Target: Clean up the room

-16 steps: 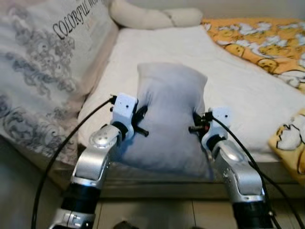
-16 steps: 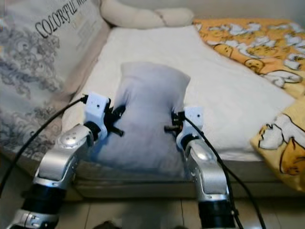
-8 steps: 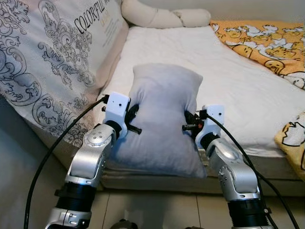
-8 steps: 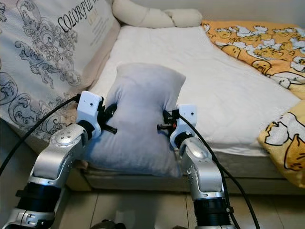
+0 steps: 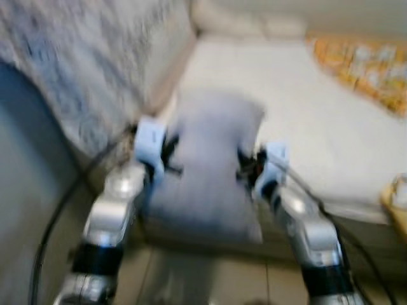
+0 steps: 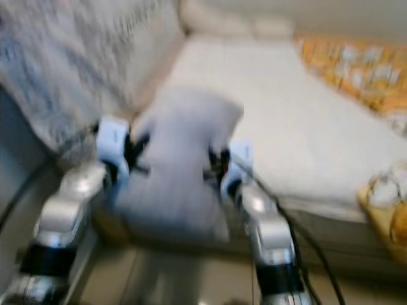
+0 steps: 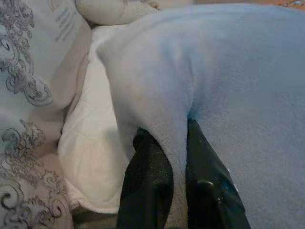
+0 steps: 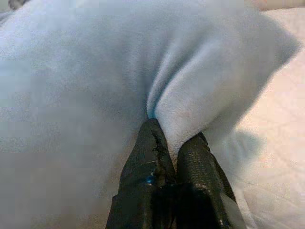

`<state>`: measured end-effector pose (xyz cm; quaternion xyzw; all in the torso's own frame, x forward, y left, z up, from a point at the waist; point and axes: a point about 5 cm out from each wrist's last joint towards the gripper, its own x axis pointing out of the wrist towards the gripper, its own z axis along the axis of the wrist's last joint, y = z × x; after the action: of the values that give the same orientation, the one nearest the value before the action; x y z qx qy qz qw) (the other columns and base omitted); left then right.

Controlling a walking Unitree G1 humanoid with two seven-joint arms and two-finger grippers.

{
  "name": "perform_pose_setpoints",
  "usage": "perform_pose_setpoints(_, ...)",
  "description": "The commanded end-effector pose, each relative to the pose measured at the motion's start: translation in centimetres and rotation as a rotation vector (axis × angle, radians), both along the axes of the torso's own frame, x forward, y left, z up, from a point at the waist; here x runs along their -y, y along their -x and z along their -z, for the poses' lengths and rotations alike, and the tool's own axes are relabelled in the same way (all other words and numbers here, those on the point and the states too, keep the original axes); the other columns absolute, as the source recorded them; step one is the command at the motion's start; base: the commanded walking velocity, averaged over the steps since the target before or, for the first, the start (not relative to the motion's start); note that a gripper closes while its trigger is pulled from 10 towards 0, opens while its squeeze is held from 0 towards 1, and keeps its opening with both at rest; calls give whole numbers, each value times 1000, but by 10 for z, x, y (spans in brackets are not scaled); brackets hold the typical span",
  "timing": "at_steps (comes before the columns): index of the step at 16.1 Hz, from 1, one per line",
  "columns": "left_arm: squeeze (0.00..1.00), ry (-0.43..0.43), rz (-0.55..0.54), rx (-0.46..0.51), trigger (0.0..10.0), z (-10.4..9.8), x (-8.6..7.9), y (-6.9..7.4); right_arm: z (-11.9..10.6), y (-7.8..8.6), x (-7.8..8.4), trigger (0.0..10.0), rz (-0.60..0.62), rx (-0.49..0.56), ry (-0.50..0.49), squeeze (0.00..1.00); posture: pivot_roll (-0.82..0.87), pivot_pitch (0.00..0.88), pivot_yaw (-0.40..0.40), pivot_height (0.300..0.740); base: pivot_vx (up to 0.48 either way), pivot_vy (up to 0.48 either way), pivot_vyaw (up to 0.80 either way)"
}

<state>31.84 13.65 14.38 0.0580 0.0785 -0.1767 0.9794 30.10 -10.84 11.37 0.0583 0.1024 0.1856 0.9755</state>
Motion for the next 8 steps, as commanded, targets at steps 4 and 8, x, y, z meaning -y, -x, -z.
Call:
perform_pose_setpoints(4, 0, 7, 40, 33, 10000, -8, 10, -2, -4, 1, 4, 10000, 2, 23, 7, 0, -50, 0, 31, 740, 264, 0, 0)
perform_pose_setpoints(8, 0, 23, 15, 19, 10000, -4, 4, 4, 0, 2, 2, 10000, -27, 13, 72, 0, -47, 0, 19, 740, 292, 0, 400)
